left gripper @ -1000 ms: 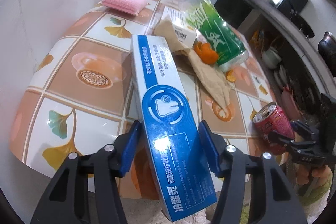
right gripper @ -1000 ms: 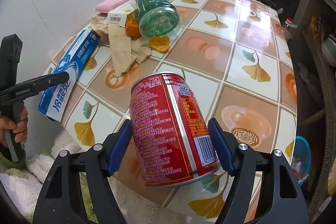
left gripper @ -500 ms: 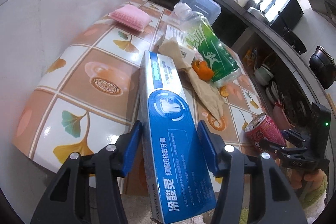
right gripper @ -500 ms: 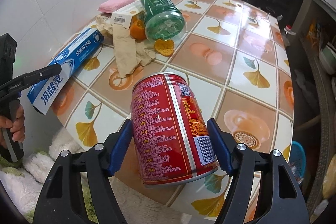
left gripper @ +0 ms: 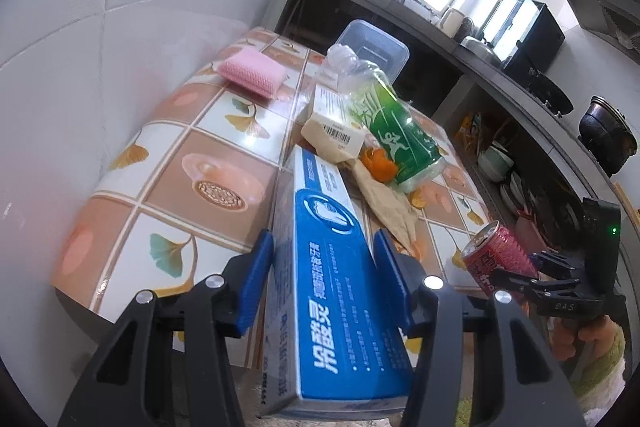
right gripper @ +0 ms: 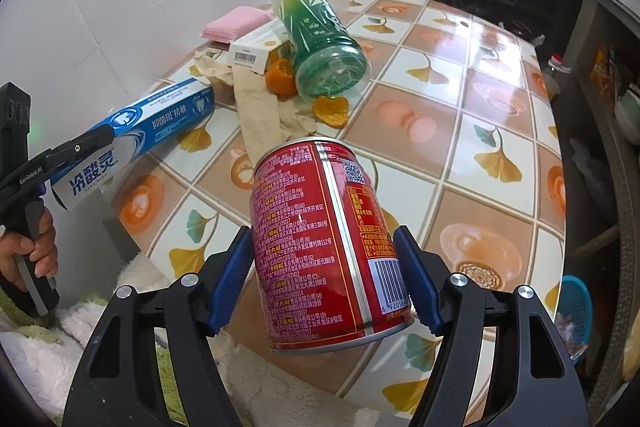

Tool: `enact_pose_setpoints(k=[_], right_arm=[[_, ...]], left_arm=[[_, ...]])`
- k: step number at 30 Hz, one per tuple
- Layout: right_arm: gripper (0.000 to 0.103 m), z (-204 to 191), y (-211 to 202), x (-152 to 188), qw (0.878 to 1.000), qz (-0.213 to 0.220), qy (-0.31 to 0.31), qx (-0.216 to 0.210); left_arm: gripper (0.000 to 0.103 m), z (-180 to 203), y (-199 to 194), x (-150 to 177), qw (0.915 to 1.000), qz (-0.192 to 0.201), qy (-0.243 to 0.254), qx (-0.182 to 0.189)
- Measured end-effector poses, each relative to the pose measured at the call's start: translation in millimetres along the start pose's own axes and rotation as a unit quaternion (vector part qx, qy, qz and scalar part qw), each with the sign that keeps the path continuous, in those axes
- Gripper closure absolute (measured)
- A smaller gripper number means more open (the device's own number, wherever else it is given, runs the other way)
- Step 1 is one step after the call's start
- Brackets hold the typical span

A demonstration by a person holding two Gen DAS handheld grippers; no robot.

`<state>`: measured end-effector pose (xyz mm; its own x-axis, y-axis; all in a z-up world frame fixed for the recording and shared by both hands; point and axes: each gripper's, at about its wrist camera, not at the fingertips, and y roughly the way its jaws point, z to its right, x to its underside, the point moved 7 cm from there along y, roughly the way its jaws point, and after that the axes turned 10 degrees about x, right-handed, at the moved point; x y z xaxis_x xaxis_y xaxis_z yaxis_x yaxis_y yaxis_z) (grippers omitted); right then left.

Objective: Collect trash
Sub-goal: 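Lift the red can and blue toothpaste box off the table with both grippers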

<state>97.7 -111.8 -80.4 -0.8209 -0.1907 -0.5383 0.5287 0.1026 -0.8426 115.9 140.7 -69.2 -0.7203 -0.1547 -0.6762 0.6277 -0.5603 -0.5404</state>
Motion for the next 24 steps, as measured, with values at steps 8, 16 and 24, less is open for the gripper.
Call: enact_pose_setpoints(k=[8,16,24], right_arm=[[0.037,-2.9,-2.8,-1.3,1.000,0.004,0.002,-0.005],[0.037,-4.1,-1.8,-0.4,1.000,0.002,0.002,-0.007],[0.037,-3.5,2.1,1.3,1.000,-0.005,-0.001,-0.011]], left_arm=[[0.074,0.4,-9.5,-5.8,0.9999,0.011,0.011,-0.003],[0.074,-8.3,1.2,-0.6,0.9998,-0.017,0.000,-0.008],[0.044,-3.0,24.4,-4.7,0.9941,-0.100,0.027,-0.032]])
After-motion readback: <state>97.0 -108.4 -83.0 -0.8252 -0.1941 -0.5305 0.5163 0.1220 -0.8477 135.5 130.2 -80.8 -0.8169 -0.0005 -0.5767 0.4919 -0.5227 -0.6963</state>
